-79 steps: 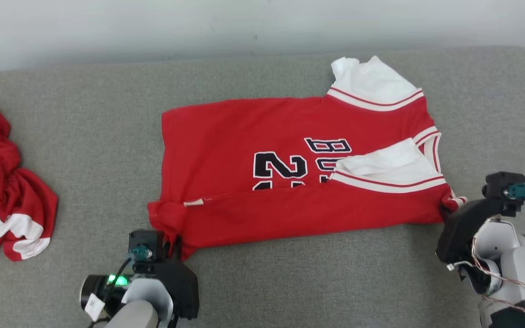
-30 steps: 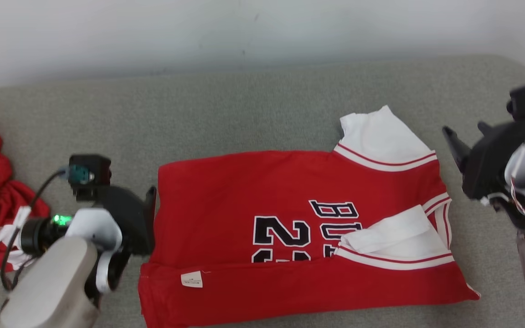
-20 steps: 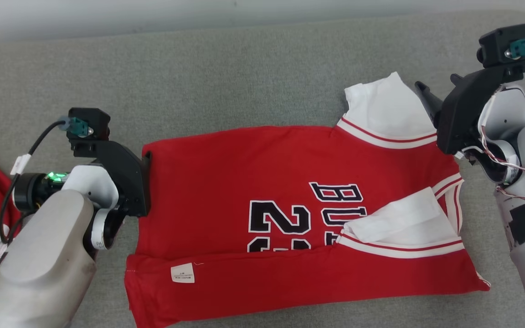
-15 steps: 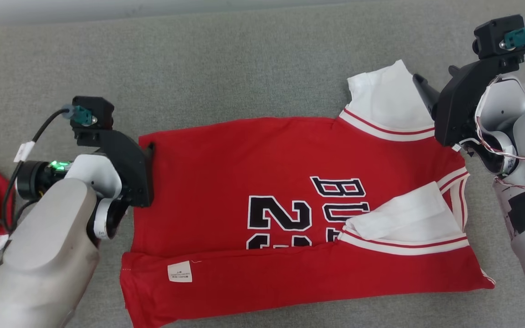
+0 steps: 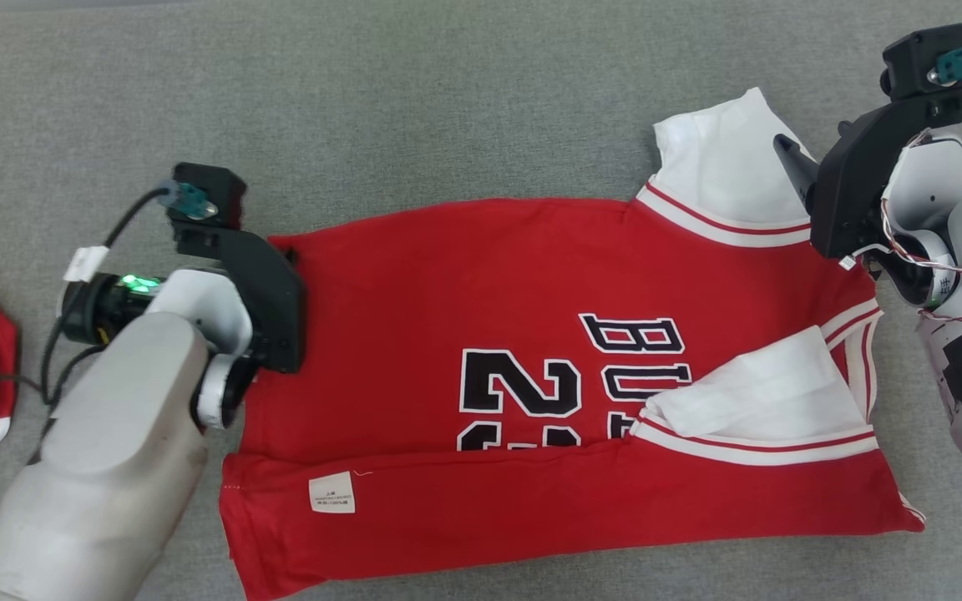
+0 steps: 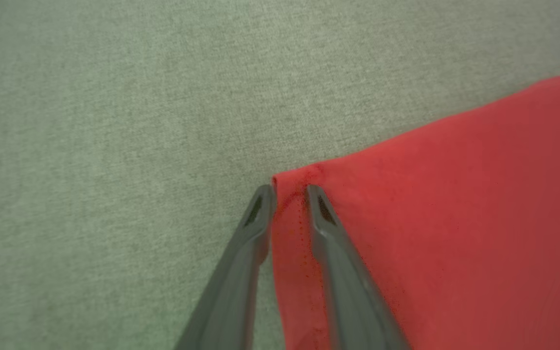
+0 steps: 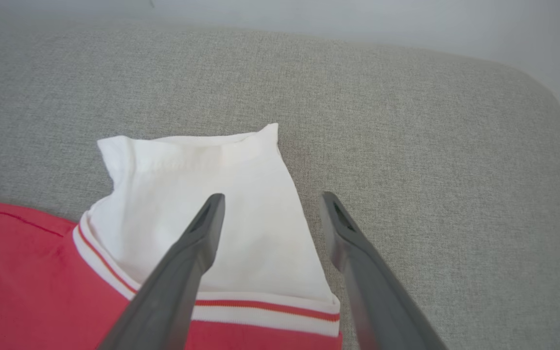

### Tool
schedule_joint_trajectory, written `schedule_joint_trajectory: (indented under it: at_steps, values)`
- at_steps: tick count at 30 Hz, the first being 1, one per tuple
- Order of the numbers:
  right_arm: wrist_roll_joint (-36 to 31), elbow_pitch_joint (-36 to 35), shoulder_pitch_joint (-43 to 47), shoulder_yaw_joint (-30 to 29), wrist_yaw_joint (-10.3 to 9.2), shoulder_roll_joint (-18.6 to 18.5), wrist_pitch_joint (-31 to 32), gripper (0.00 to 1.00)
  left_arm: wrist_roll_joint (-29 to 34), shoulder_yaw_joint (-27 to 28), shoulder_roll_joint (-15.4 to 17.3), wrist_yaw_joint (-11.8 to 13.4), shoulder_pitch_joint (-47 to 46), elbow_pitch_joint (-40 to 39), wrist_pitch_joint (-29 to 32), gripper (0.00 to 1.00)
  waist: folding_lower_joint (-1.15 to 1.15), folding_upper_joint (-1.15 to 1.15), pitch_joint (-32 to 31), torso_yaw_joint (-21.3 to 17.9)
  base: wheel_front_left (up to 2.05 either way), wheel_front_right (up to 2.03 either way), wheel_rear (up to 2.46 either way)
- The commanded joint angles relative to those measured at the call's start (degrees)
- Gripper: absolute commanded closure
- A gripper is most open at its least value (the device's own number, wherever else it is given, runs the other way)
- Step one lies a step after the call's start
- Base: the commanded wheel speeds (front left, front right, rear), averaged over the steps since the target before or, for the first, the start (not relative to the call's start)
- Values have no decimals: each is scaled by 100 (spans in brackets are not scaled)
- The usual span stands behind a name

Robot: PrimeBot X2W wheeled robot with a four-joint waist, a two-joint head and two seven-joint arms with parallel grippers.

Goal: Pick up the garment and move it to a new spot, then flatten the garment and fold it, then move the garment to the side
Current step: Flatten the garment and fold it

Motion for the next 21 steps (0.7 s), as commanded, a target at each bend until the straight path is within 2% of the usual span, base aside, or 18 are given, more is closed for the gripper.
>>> schedule_joint_trajectory:
  at_steps: [1,10,16,21]
  values:
    - [40,37,-52,19,-14,-36,-33,0,24,-56,-11,17,91,127,8,100,0,-1,16,30,0,0,0]
    - [161,274,-289,138,-14,-173,-443,0,51,-127,-276,169,337,175,-408,100,0,-1,156,236,0,0,0]
    - [-28,647,-539,285,-14,-225,-517,0,87,-188,-423,208,346,64,-650,100,0,-1,310,373,0,0,0]
    - [-270,1054,-775,152,-14,-232,-653,0,94,-245,-505,214,301,-38,-669,100,0,-1,492,471,0,0,0]
